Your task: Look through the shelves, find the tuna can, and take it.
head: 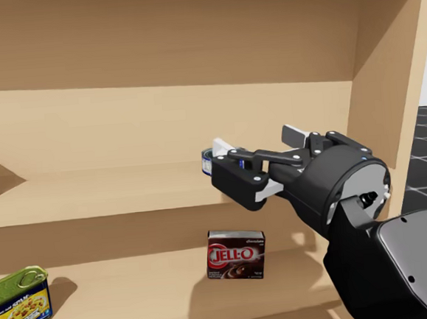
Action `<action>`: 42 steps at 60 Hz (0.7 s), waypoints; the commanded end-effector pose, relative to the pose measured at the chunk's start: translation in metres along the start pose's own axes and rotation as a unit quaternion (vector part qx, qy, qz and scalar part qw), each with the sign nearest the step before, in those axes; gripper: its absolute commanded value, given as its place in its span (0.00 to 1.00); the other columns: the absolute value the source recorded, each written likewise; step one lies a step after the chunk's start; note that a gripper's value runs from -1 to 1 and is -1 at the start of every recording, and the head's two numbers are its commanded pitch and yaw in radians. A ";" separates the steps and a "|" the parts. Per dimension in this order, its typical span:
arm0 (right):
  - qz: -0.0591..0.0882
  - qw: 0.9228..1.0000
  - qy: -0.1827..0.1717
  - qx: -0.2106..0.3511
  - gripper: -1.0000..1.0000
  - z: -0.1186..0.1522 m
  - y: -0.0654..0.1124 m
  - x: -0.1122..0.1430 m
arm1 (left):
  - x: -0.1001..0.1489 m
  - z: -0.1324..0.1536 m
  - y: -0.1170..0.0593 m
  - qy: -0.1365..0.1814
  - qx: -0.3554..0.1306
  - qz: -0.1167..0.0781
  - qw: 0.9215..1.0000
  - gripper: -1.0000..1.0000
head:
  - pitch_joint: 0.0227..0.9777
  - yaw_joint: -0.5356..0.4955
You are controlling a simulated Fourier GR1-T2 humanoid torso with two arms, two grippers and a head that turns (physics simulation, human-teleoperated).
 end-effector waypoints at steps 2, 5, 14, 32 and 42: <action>0.002 1.000 0.027 0.004 0.00 -0.018 0.004 -0.007 | 0.000 0.000 0.001 -0.001 0.002 0.001 1.000 0.00 | 0.29 0.30; 0.004 0.999 0.033 0.004 0.00 -0.022 0.006 -0.007 | 0.000 0.000 0.001 -0.001 0.002 0.001 1.000 0.00 | 0.29 0.30; 0.010 0.999 0.045 0.001 0.00 -0.033 0.008 -0.010 | 0.001 0.000 0.003 -0.002 0.005 0.003 1.000 0.00 | 0.29 0.30; 0.010 0.996 0.088 -0.024 0.00 -0.057 0.004 -0.023 | 0.002 0.000 0.005 -0.003 0.006 0.006 1.000 0.00 | 0.29 0.31; 0.006 0.995 0.097 -0.031 0.00 -0.070 0.001 -0.029 | 0.002 0.000 0.005 -0.004 0.006 0.006 1.000 0.00 | 0.29 0.31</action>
